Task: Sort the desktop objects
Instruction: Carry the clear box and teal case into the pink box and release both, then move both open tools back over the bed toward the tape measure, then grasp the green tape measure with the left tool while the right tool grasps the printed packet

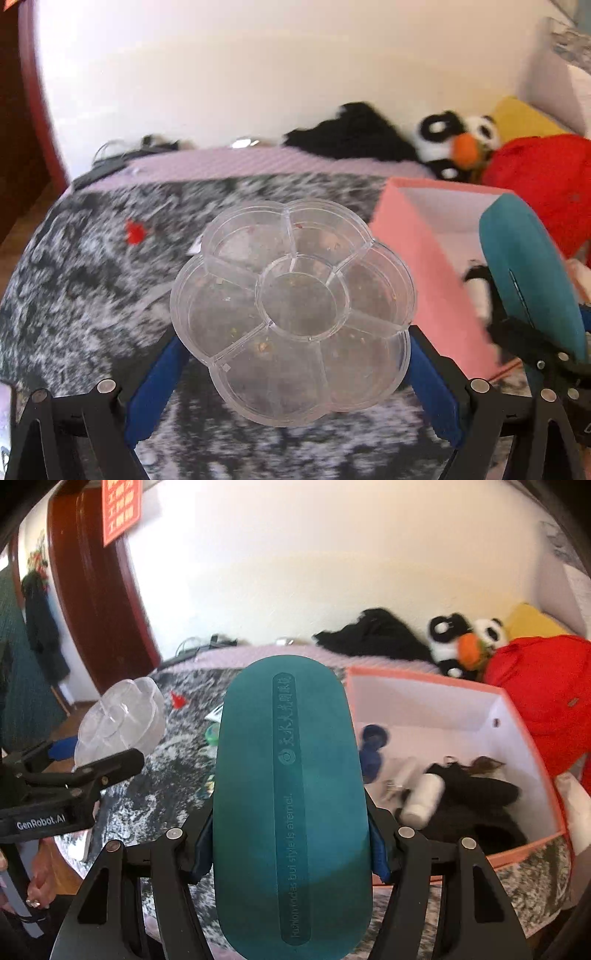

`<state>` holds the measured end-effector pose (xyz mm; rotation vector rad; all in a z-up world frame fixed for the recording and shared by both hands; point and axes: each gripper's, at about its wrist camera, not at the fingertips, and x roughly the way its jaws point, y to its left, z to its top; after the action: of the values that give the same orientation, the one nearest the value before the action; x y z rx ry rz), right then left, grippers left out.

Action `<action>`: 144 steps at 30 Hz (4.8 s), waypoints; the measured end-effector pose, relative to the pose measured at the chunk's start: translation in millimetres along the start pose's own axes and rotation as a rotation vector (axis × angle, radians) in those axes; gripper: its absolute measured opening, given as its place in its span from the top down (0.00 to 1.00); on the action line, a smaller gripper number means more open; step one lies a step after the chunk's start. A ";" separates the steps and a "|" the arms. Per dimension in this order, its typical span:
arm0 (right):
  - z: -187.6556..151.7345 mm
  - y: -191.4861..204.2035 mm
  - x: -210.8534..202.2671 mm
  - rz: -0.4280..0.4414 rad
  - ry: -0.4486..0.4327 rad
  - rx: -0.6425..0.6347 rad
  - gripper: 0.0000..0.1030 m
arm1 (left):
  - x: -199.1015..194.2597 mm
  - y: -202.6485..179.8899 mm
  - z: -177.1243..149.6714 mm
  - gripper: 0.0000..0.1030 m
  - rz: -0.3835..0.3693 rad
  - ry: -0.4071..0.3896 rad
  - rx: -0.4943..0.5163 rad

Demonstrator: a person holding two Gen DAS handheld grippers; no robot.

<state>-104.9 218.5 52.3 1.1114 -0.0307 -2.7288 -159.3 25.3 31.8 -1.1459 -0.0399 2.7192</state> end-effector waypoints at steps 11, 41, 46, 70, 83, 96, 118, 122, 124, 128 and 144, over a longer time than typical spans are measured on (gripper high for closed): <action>-6.5 -86.3 -64.3 -0.135 -0.116 0.118 0.34 | -6.3 -114.7 21.0 0.09 -0.121 -0.053 0.124; -0.5 -257.8 80.0 -0.319 0.099 0.377 0.19 | 171.5 -230.5 45.0 0.07 -0.178 0.169 0.167; 0.5 -258.2 69.5 -0.394 0.053 0.388 0.07 | 170.9 -226.8 43.1 0.07 -0.168 0.161 0.146; 27.7 -198.4 7.2 -0.300 -0.152 0.381 0.05 | 76.2 -114.4 15.5 0.07 -0.022 0.109 0.028; 30.6 8.8 53.5 -0.043 -0.106 0.071 0.03 | 41.2 64.0 -54.8 0.07 0.205 0.133 -0.186; -18.4 85.2 146.6 0.001 0.102 -0.003 0.03 | 89.5 143.7 -57.5 0.07 0.185 0.173 -0.288; -39.7 97.9 262.8 0.018 0.250 -0.037 0.03 | 251.7 119.1 3.6 0.07 0.014 0.285 -0.106; -39.0 101.7 276.3 0.017 0.244 -0.039 0.03 | 269.4 115.5 6.5 0.07 0.029 0.290 -0.076; -37.8 102.5 281.0 0.012 0.235 -0.035 0.03 | 274.3 113.5 9.7 0.07 0.036 0.279 -0.055; -36.1 102.0 287.8 0.001 0.220 -0.028 0.03 | 282.7 113.0 13.0 0.06 0.043 0.268 -0.041; -32.8 107.1 284.4 0.020 0.209 -0.098 0.47 | 287.4 101.6 16.6 0.37 0.019 0.190 0.022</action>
<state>-262.6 62.0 -157.7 1.3517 0.1197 -2.5522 -384.1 -20.5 -169.6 -1.3988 0.0276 2.6062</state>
